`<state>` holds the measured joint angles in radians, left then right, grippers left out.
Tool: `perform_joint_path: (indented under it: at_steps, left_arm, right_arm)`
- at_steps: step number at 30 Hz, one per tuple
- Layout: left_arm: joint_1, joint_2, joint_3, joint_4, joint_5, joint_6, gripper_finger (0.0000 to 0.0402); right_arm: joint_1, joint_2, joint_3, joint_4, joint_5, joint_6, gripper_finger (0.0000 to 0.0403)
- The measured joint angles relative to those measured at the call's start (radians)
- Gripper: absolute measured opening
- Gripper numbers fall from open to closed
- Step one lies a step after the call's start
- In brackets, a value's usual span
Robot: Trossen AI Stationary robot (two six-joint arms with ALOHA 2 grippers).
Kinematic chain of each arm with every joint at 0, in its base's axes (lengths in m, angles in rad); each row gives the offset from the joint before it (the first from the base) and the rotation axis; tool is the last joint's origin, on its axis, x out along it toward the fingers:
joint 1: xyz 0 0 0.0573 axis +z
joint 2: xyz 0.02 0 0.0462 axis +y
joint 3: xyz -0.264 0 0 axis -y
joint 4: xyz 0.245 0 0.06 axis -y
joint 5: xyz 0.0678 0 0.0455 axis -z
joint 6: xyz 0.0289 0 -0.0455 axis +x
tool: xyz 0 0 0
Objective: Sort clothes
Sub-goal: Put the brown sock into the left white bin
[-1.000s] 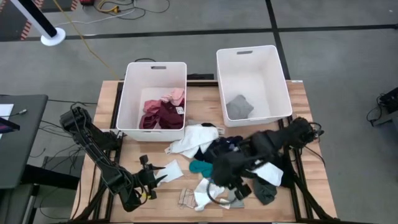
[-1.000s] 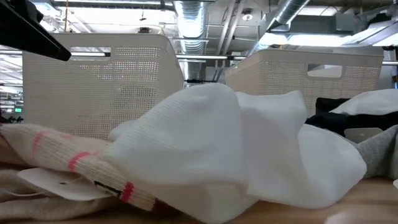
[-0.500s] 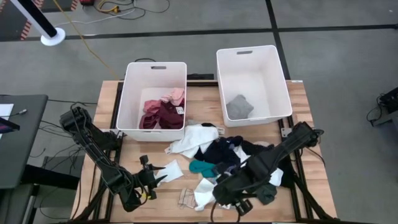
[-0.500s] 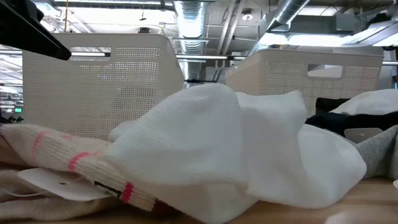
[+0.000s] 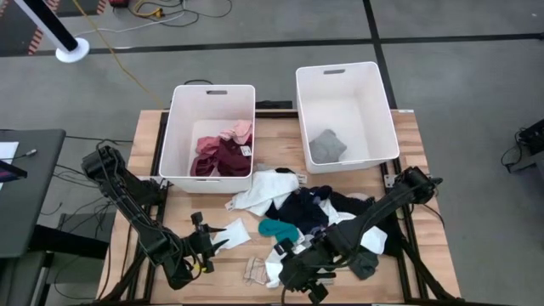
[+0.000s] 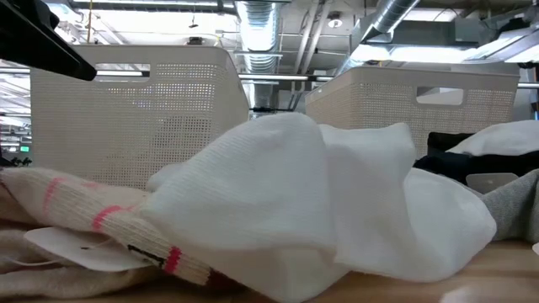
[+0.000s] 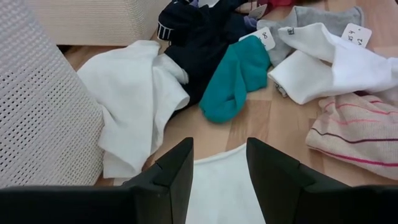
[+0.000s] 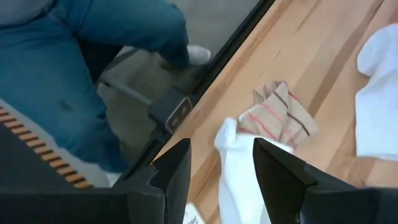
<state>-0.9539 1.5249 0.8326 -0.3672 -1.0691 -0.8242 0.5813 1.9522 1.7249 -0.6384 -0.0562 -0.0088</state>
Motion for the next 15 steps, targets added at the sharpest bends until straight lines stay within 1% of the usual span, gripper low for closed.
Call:
perform_joint_path:
  at_steps: [8,13,15]
  left_arm:
    - [0.001,0.000,0.000,0.003,0.000,0.001,0.0144]
    - [0.001,0.000,0.000,0.008,0.000,0.001,0.0144]
    - [0.001,0.000,0.000,0.015,0.000,0.001,0.0144]
  right_arm:
    - [-0.003,0.000,-0.129,0.322,-0.017,-0.052,0.0187]
    - [-0.022,0.000,-0.169,0.369,-0.026,-0.052,0.0187]
    - [-0.032,0.000,-0.194,0.430,-0.026,-0.052,0.0187]
